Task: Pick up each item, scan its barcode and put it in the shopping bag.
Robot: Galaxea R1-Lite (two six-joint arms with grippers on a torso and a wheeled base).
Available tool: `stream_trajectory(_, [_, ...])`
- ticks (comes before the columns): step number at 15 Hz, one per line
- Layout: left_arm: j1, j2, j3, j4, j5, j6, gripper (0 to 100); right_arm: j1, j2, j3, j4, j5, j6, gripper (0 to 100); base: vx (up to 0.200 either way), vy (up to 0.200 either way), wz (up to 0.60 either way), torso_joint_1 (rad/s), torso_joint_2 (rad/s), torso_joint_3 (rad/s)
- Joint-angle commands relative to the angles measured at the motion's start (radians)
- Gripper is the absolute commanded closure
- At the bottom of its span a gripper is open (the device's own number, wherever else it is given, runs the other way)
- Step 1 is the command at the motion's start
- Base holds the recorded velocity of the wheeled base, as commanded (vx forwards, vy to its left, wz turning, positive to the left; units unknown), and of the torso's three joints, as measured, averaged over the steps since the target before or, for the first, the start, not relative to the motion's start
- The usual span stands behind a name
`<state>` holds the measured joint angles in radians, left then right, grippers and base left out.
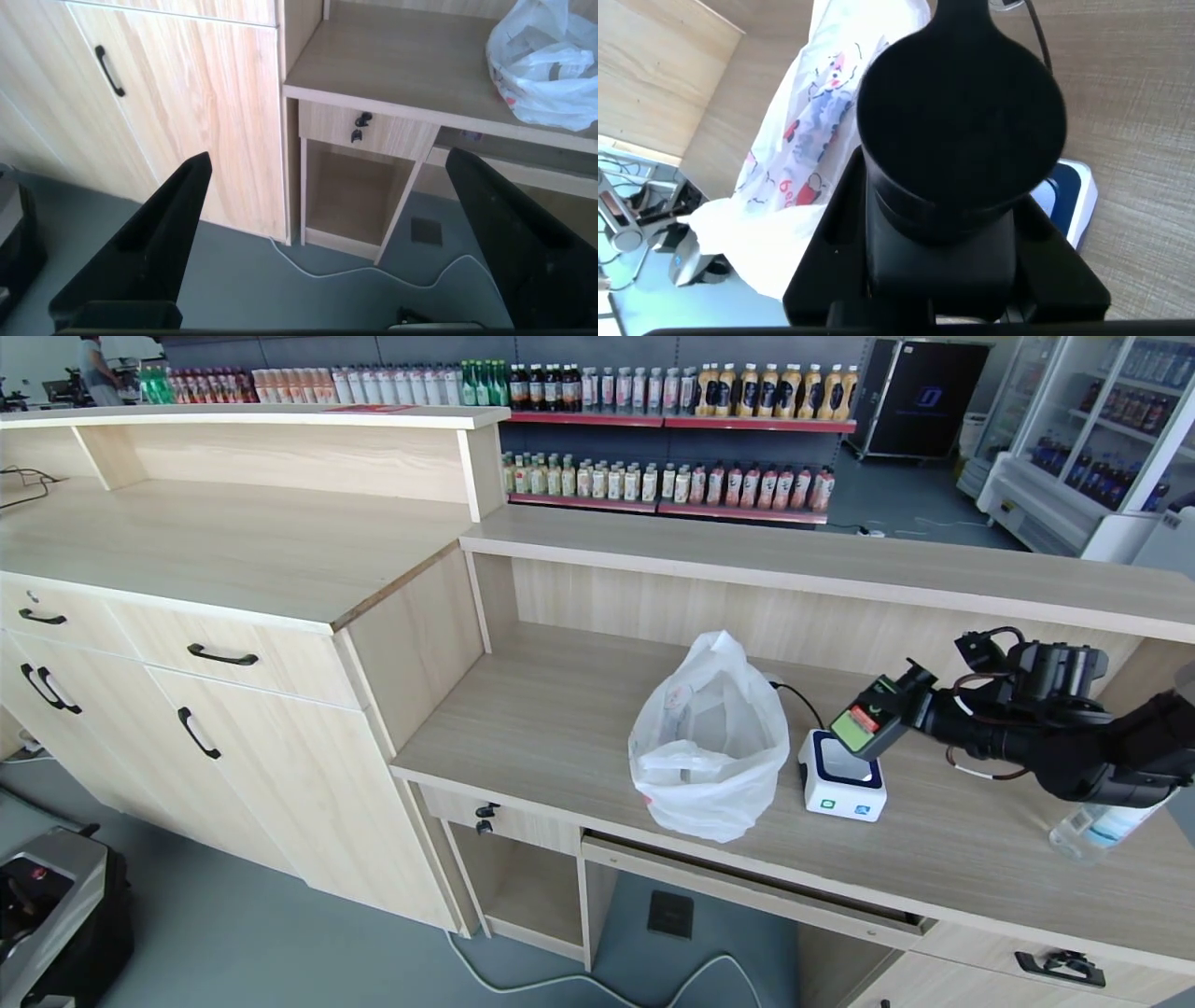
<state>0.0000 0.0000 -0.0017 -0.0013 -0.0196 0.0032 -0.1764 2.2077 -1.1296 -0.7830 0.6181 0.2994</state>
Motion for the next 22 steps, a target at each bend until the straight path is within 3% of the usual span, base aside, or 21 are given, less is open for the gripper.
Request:
stream_trajectory(1, [0.000, 0.000, 0.000, 0.000, 0.000, 0.000, 0, 0.002, 0.007, -0.003, -0.001, -0.001, -0.003, 100, 0.000, 0.000, 0.00, 0.000, 0.00, 0.000])
stream_trajectory(19, [0.000, 0.000, 0.000, 0.000, 0.000, 0.000, 0, 0.002, 0.017, -0.012, -0.001, 0.000, -0.051, 100, 0.000, 0.000, 0.00, 0.000, 0.00, 0.000])
stream_trajectory(20, [0.000, 0.000, 0.000, 0.000, 0.000, 0.000, 0, 0.003, -0.016, 0.002, -0.009, 0.000, -0.103, 100, 0.000, 0.000, 0.00, 0.000, 0.00, 0.000])
stream_trajectory(22, [0.000, 0.000, 0.000, 0.000, 0.000, 0.000, 0, -0.022, -0.137, 0.163, -0.098, 0.002, -0.476, 100, 0.000, 0.000, 0.00, 0.000, 0.00, 0.000])
